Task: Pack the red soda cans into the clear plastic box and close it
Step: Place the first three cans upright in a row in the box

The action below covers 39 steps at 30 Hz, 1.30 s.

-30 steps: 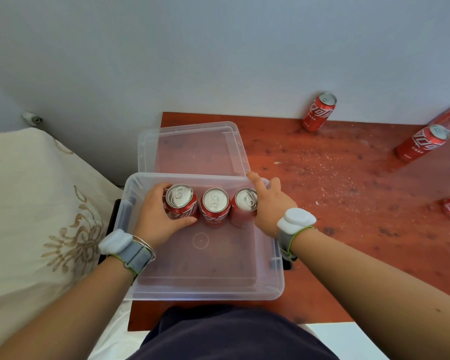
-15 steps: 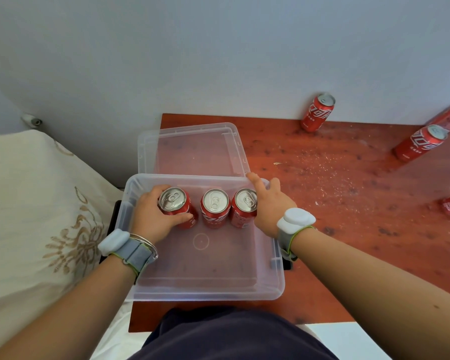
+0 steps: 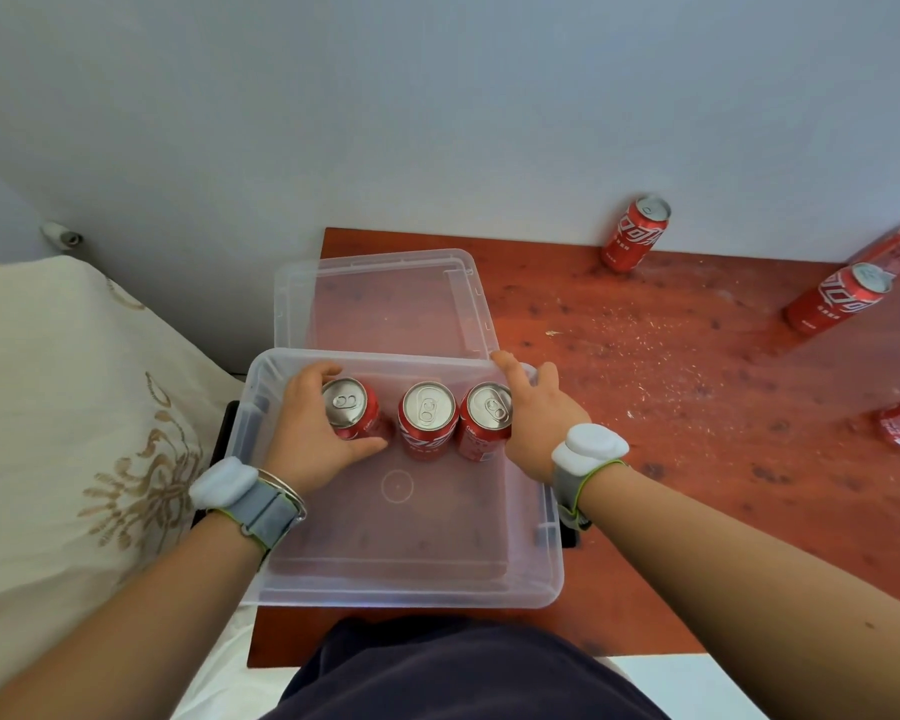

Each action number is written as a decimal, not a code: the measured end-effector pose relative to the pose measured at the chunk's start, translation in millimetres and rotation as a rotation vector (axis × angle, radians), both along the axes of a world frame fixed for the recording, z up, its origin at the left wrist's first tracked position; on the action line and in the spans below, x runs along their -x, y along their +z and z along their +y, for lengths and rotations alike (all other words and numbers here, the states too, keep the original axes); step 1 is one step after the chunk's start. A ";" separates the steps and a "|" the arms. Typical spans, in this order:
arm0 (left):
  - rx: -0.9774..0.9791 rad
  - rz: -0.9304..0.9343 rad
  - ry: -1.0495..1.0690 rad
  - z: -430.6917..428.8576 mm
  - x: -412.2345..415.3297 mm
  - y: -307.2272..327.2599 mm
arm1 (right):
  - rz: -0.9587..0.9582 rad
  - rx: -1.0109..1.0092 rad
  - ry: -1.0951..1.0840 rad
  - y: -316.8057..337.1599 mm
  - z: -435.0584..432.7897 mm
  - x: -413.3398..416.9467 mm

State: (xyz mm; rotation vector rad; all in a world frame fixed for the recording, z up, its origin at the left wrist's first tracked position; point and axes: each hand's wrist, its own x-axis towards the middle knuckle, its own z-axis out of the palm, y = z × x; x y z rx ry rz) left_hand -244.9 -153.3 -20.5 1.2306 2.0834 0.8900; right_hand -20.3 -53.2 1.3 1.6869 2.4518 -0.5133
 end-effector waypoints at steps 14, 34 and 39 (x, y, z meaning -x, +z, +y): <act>-0.009 -0.225 0.140 -2.6 2.6 -5.5 | 0.016 0.007 0.007 2.1 0.5 -1.3; 0.024 -0.189 0.118 -2.2 -9.9 -4.9 | 0.021 -0.006 0.005 -2.6 1.3 -1.8; 0.046 -0.159 0.137 -4.6 -8.4 -1.9 | 0.023 -0.014 0.015 -4.0 2.0 -2.2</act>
